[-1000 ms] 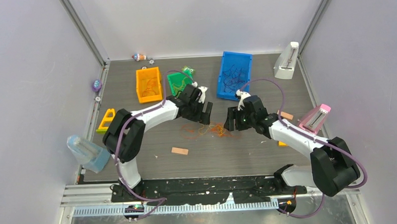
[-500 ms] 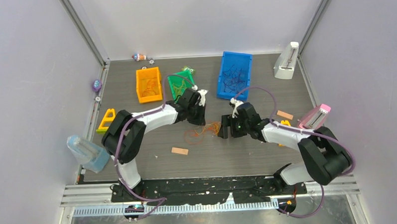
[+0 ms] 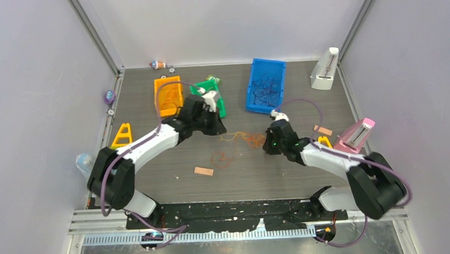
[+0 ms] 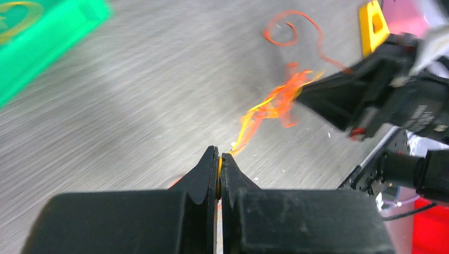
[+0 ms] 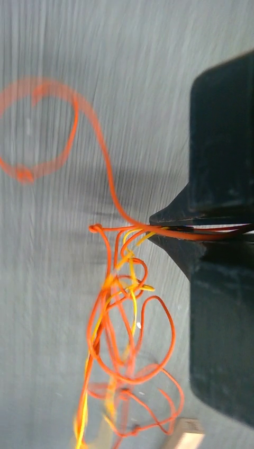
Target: Untangle the cables
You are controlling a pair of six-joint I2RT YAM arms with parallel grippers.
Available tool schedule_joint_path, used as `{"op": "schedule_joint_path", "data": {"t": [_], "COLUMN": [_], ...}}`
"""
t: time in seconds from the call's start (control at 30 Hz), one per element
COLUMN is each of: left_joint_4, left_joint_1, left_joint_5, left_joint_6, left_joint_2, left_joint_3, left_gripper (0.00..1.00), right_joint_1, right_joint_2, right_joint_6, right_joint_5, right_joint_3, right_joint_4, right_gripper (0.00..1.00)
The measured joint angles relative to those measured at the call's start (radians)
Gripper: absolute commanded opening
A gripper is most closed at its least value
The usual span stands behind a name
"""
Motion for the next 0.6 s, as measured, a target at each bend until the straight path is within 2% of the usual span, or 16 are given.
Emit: {"op": "schedule_joint_path", "data": {"t": [0.13,0.23,0.33,0.4,0.53,0.6], "left_joint_4": [0.003,-0.004,-0.027,-0.043,-0.069,-0.069], "left_joint_1": [0.167,0.296,0.418,0.507,0.654,0.702], "left_joint_5": [0.019,0.053,0.012,-0.026,-0.079,-0.082], "left_joint_6": [-0.05,-0.09,-0.105,-0.121,-0.19,-0.218], "left_joint_2": [-0.162,-0.299,-0.437,-0.53,-0.686,-0.733], "left_joint_3": [-0.105,-0.171,-0.224,-0.257,-0.327,-0.354], "left_gripper": [0.0,0.0,0.0,0.0,0.0,0.0], "right_joint_1": [-0.108,-0.195,-0.304,-0.356,-0.382,-0.388], "right_joint_2": [-0.251,-0.44,-0.586,-0.654,-0.741,-0.758], "right_joint_6": [0.096,0.171,0.214,0.233,0.256,0.239], "right_joint_5": [0.15,0.183,0.297,0.372,0.481,0.481], "right_joint_3": [-0.088,-0.134,-0.15,-0.151,-0.15,-0.15], "right_joint_4": [-0.077,-0.113,-0.212,-0.291,-0.409,-0.422], "right_gripper": [0.05,0.05,0.05,0.05,0.05,0.05]}}
